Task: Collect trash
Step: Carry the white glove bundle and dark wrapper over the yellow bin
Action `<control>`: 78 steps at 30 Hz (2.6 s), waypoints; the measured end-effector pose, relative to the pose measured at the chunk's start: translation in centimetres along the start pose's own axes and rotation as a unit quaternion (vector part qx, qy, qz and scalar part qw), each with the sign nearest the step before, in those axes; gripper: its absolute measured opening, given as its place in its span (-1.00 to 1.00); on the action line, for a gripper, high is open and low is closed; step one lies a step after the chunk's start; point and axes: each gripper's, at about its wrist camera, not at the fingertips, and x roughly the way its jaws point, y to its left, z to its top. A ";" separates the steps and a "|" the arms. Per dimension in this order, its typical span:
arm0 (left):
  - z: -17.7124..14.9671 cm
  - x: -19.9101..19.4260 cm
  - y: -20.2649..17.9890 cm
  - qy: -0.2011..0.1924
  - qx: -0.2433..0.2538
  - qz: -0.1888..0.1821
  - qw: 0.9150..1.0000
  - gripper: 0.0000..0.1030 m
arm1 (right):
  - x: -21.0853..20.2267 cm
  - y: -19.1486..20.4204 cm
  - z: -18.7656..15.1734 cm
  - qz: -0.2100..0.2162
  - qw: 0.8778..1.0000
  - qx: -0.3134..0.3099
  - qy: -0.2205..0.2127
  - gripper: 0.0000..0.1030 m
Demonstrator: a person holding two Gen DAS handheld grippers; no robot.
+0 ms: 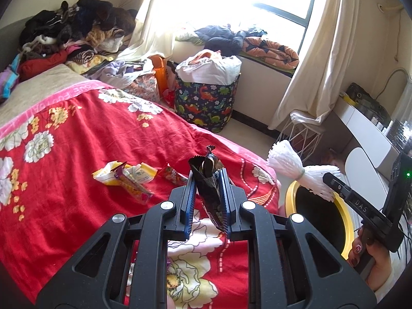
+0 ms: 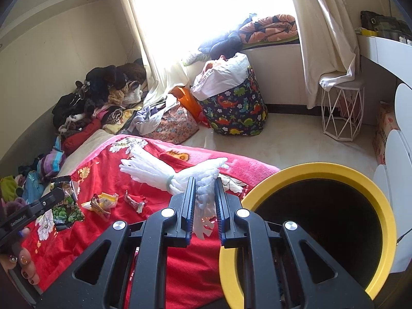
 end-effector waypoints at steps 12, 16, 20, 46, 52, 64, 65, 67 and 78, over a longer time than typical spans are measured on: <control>0.2 -0.6 -2.0 -0.008 0.023 -0.012 1.000 -0.76 | -1.9 -1.6 0.0 -0.015 1.000 0.015 -0.009 -0.72; 0.1 -0.7 -2.9 -0.008 0.031 -0.017 0.999 -0.76 | -2.5 -2.5 -0.2 -0.021 0.999 0.021 -0.013 -0.72; 0.0 -0.6 -3.7 -0.007 0.039 -0.023 0.999 -0.76 | -3.0 -3.3 -0.2 -0.026 0.999 0.028 -0.015 -0.72; -1.9 1.3 -9.5 0.019 0.093 -0.055 0.994 -0.76 | -4.8 -7.9 -0.4 -0.069 0.996 0.059 -0.022 -0.72; -2.4 1.7 -10.8 0.025 0.105 -0.064 0.992 -0.76 | -5.0 -8.9 -0.4 -0.079 0.995 0.063 -0.023 -0.72; -3.6 3.1 -13.3 0.042 0.127 -0.083 0.988 -0.76 | -4.7 -11.0 -0.6 -0.102 0.991 0.083 -0.013 -0.72; -3.8 3.3 -13.6 0.044 0.130 -0.084 0.987 -0.76 | -4.7 -11.2 -0.7 -0.103 0.991 0.083 -0.013 -0.72; -4.1 3.5 -14.1 0.047 0.134 -0.088 0.986 -0.76 | -4.6 -11.5 -0.7 -0.111 0.990 0.084 -0.010 -0.72; -5.5 5.4 -17.3 0.064 0.165 -0.110 0.978 -0.76 | -4.3 -13.8 -1.3 -0.140 0.985 0.096 0.001 -0.72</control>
